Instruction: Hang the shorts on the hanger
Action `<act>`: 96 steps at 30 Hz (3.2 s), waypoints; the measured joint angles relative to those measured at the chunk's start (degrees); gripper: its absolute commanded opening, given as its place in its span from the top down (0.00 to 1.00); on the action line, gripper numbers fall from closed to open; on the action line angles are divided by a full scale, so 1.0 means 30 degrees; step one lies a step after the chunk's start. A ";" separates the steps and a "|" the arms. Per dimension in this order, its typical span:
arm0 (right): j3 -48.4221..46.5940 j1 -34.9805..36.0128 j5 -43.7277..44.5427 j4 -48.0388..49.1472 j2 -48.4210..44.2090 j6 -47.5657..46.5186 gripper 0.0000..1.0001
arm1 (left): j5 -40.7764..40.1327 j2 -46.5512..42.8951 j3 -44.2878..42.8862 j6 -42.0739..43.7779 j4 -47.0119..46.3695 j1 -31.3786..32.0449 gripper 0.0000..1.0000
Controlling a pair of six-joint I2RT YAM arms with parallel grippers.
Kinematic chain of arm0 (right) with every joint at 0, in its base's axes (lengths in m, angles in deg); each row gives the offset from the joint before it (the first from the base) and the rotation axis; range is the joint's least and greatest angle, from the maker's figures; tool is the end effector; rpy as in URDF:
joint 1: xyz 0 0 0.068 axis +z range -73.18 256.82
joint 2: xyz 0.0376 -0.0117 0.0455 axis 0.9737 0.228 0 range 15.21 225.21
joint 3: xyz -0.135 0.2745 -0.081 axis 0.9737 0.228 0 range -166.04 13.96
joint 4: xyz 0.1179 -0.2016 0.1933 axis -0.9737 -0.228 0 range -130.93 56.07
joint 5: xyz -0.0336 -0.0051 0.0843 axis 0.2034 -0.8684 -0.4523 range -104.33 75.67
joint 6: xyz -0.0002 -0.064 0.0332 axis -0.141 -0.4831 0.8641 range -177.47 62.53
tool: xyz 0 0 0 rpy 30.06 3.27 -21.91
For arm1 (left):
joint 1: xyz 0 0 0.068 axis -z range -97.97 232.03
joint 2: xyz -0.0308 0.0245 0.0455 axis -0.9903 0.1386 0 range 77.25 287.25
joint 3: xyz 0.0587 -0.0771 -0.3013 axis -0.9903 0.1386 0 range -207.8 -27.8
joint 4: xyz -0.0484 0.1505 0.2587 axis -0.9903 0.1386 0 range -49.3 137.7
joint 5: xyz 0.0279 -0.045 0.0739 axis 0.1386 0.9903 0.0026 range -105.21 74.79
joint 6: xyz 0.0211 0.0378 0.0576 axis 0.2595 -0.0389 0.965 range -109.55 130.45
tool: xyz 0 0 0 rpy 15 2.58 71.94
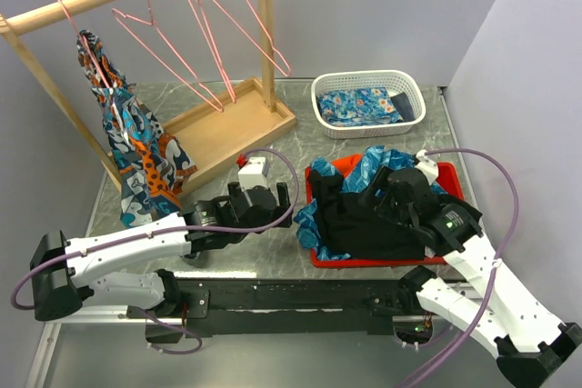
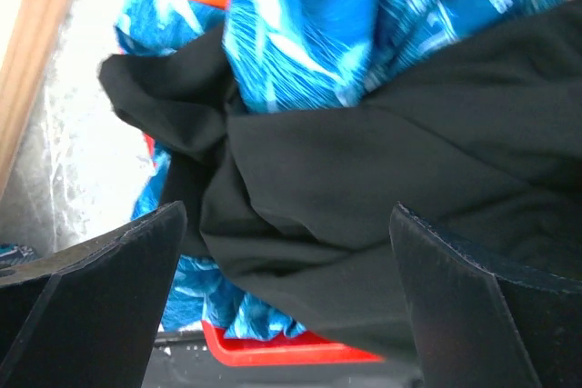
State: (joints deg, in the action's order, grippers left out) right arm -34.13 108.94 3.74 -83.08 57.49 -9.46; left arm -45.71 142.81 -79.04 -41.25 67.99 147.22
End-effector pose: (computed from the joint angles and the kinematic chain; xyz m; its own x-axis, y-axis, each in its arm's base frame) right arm 0.1521 0.0737 0.3206 -0.6224 0.4436 -0.6448 0.2218 0.8900 0.3983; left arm 0.1453 -0.2423 0.2982 -0.6615 -0.1805 -0.7279 0.1674 0.9106 -0.3780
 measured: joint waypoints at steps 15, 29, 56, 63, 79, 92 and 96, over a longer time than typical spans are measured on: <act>0.3242 0.0000 -0.1137 -0.1945 -0.0073 0.4073 0.27 | 0.0809 0.0160 -0.1071 0.0000 -0.0102 0.0000 0.04; -0.3847 0.0255 -0.2317 -0.0896 0.1596 0.2062 1.00 | 0.0889 0.0153 -0.3687 0.0219 0.1508 0.0000 0.04; -0.4153 -0.2120 -0.2790 0.4422 0.3759 -0.1909 0.17 | -0.0539 0.3512 -0.4991 -0.0423 0.3621 0.2412 0.36; -0.0867 -0.2135 -0.1435 0.4080 0.1486 -0.2732 0.19 | -0.2040 0.7512 -0.5661 -0.2040 0.4218 0.2601 0.38; 0.1719 -0.1982 -0.2601 0.4408 0.0554 -0.4692 0.23 | -0.4306 0.8247 -0.6033 -0.2448 0.3949 -0.0182 0.99; 0.1166 0.4138 -0.0612 0.4444 0.0590 -0.6317 0.09 | -0.1348 0.6601 -1.2335 0.3002 0.5603 -0.2987 0.99; 0.0860 0.4437 0.0022 0.4692 0.2120 -0.6382 0.09 | -0.0721 0.6747 -1.2983 0.3818 0.6098 -0.3002 0.99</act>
State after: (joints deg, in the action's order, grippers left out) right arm -31.55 122.25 3.80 -69.00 63.85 -28.61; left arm -47.88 163.05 -117.99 -29.80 86.28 138.21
